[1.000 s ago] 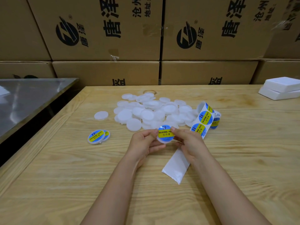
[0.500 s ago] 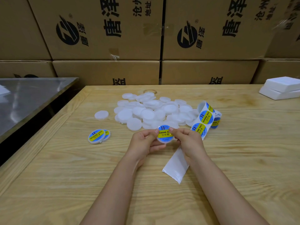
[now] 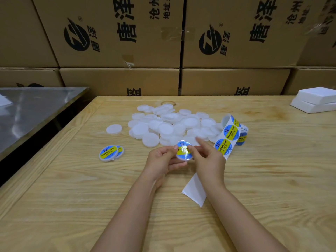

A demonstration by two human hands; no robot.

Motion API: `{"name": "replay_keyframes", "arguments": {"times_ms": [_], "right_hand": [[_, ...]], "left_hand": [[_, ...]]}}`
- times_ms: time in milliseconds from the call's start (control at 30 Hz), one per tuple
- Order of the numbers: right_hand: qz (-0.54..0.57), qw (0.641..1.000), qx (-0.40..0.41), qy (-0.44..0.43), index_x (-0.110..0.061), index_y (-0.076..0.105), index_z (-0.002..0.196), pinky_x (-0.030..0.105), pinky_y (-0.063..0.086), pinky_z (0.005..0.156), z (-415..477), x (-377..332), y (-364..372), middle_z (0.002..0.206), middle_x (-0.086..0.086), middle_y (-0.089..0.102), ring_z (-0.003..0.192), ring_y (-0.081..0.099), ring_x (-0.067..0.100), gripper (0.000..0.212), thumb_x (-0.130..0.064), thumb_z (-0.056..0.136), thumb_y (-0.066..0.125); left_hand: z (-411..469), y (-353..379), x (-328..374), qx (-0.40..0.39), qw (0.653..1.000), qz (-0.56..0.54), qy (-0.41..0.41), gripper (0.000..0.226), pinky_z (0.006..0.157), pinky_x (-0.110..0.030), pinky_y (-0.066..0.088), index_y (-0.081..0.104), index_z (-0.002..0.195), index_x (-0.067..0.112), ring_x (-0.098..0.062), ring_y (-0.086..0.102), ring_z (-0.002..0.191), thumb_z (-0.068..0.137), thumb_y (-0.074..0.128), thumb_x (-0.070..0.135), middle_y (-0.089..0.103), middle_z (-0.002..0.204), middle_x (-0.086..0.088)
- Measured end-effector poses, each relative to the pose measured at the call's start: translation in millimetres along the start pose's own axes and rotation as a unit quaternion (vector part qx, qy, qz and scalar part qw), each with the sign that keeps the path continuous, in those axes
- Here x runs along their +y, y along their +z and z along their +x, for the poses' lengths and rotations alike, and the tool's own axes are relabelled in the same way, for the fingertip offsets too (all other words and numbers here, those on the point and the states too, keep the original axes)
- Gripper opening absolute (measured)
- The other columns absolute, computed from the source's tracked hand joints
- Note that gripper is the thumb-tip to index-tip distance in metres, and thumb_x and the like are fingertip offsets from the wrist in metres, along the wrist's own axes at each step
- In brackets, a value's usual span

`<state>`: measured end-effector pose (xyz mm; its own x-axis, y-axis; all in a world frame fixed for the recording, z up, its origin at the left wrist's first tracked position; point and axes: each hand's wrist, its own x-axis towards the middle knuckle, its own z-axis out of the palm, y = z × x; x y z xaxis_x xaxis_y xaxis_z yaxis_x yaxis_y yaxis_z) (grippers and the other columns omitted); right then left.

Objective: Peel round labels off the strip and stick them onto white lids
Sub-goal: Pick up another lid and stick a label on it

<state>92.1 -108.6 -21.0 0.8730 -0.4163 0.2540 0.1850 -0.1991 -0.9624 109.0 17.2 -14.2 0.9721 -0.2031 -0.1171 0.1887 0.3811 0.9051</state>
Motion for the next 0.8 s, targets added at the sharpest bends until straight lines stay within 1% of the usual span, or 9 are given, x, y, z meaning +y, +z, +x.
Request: {"name": "replay_keyframes", "arguments": {"times_ms": [67, 100, 133, 200, 367, 433, 500, 667, 800], "right_hand": [[0.009, 1.0, 0.005, -0.003, -0.024, 0.071, 0.094, 0.009, 0.047, 0.07, -0.5, 1.2, 1.8, 0.083, -0.011, 0.071, 0.077, 0.065, 0.0, 0.012, -0.018, 0.084, 0.069], [0.017, 1.0, 0.012, -0.004, -0.025, 0.07, 0.084, 0.014, 0.049, 0.07, -1.2, 1.3, 2.7, 0.079, -0.013, 0.07, 0.075, 0.065, 0.001, 0.008, -0.018, 0.084, 0.068], [0.024, 0.999, 0.022, -0.004, -0.025, 0.068, 0.077, 0.017, 0.049, 0.069, -1.4, 1.9, 3.6, 0.075, -0.013, 0.069, 0.072, 0.064, 0.0, 0.01, -0.018, 0.084, 0.069], [0.033, 0.999, 0.042, 0.001, -0.022, 0.064, 0.071, 0.014, 0.046, 0.066, -0.1, 3.5, 5.5, 0.07, -0.011, 0.067, 0.067, 0.061, -0.002, 0.014, -0.022, 0.083, 0.07], [0.033, 0.997, 0.072, 0.018, -0.018, 0.056, 0.074, 0.006, 0.041, 0.059, 1.1, 2.7, 10.9, 0.07, -0.01, 0.061, 0.063, 0.057, -0.006, 0.023, -0.033, 0.079, 0.073], [0.023, 0.998, 0.058, 0.018, -0.02, 0.052, 0.077, 0.005, 0.039, 0.056, -0.7, 1.2, 13.1, 0.072, -0.012, 0.059, 0.062, 0.054, -0.011, 0.028, -0.036, 0.075, 0.075], [0.022, 0.999, 0.024, 0.013, -0.025, 0.049, 0.082, 0.004, 0.039, 0.055, -3.2, 1.5, 14.4, 0.077, -0.013, 0.058, 0.065, 0.054, -0.013, 0.032, -0.037, 0.073, 0.077], [0.056, 0.996, -0.071, -0.009, -0.028, 0.05, 0.094, 0.007, 0.043, 0.062, -4.0, 3.0, 14.1, 0.085, -0.015, 0.06, 0.071, 0.057, -0.011, 0.034, -0.029, 0.075, 0.077], [0.068, 0.992, -0.1, -0.027, -0.029, 0.054, 0.096, 0.014, 0.048, 0.07, -1.3, 4.5, 8.5, 0.089, -0.011, 0.065, 0.08, 0.062, 0.001, 0.034, -0.017, 0.074, 0.078]], "left_hand": [[-0.4, -1.0, -0.1, -0.008, 1.0, 0.005, 0.004, 0.017, 0.058, -0.026, 0.057, 0.066, 0.09, -0.001, -0.022, 0.071, 0.069, 0.092, 0.055, 0.012, 0.073, 0.078, -0.013], [-0.9, -1.0, -0.4, -0.012, 1.0, 0.01, 0.007, 0.017, 0.059, -0.026, 0.057, 0.067, 0.09, -0.001, -0.022, 0.071, 0.069, 0.093, 0.055, 0.012, 0.073, 0.078, -0.013], [-1.6, -0.8, -0.8, -0.015, 1.0, 0.017, 0.011, 0.017, 0.059, -0.026, 0.057, 0.067, 0.089, 0.0, -0.022, 0.071, 0.07, 0.092, 0.055, 0.012, 0.073, 0.078, -0.013], [-2.9, 0.2, -2.3, -0.02, 0.999, 0.036, 0.02, 0.016, 0.059, -0.026, 0.057, 0.067, 0.085, 0.003, -0.022, 0.071, 0.07, 0.092, 0.055, 0.012, 0.073, 0.077, -0.012], [-3.7, 2.0, -5.6, -0.03, 0.997, 0.058, 0.037, 0.013, 0.06, -0.026, 0.056, 0.066, 0.081, 0.006, -0.02, 0.071, 0.069, 0.089, 0.058, 0.011, 0.073, 0.075, -0.011], [-3.4, 2.1, -6.8, -0.027, 0.997, 0.058, 0.045, 0.011, 0.061, -0.028, 0.057, 0.066, 0.082, 0.006, -0.02, 0.071, 0.069, 0.085, 0.061, 0.015, 0.073, 0.075, -0.012], [-3.3, 1.9, -7.2, -0.026, 0.997, 0.047, 0.058, 0.019, 0.063, -0.029, 0.057, 0.067, 0.084, 0.004, -0.022, 0.071, 0.071, 0.078, 0.064, 0.022, 0.072, 0.077, -0.014], [-2.7, -2.1, -6.4, -0.014, 0.997, 0.01, 0.078, 0.027, 0.064, -0.031, 0.057, 0.067, 0.082, 0.003, -0.027, 0.071, 0.078, 0.072, 0.066, 0.028, 0.073, 0.083, -0.016], [-2.5, -4.3, -2.7, 0.0, 0.998, -0.023, 0.064, 0.027, 0.058, -0.025, 0.056, 0.067, 0.083, 0.003, -0.023, 0.071, 0.071, 0.074, 0.063, 0.028, 0.073, 0.081, -0.013]]}}
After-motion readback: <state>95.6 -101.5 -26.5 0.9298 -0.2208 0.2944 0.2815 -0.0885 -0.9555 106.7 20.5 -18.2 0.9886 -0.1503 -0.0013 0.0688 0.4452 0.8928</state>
